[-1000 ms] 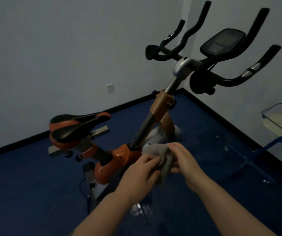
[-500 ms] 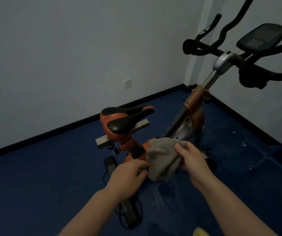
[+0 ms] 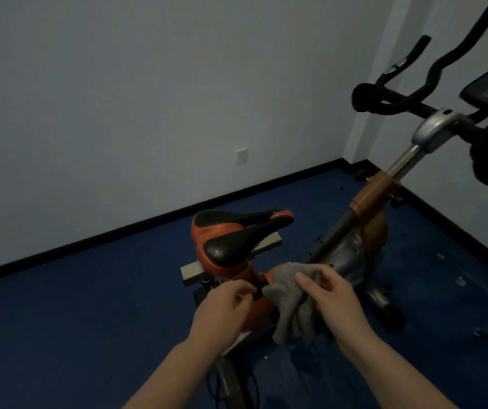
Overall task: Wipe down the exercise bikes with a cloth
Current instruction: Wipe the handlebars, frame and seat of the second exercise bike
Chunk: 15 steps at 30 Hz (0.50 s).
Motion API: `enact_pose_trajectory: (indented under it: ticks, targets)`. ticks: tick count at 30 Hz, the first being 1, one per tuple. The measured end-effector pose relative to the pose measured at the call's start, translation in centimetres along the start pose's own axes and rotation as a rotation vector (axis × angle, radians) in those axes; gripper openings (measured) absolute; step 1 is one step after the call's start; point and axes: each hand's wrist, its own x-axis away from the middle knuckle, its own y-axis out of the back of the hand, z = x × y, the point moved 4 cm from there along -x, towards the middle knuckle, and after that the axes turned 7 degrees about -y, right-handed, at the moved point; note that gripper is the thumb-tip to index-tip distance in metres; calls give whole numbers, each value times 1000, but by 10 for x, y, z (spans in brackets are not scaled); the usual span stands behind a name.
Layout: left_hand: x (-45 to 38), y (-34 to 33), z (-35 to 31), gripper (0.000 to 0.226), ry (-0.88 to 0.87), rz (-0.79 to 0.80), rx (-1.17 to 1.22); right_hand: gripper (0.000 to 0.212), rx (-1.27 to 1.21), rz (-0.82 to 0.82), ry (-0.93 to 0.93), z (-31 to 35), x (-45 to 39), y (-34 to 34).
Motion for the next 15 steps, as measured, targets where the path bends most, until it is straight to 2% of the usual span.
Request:
enact_pose_trajectory:
  ticks: [5, 8, 12, 15]
  targets:
    - [-13, 39, 31, 30, 87, -314, 85, 15, -76, 37, -146, -12, -26, -33]
    - [-19, 51, 43, 28, 99, -370, 118, 15, -7, 9, -12, 2, -31, -56]
    - [-49, 63, 50, 25, 74, -406, 139, 24, 289, -61, 238, 15, -44, -98]
    - [-69, 71, 51, 28, 7, -368, 90, 36, 730, -5, 398, 3, -47, -140]
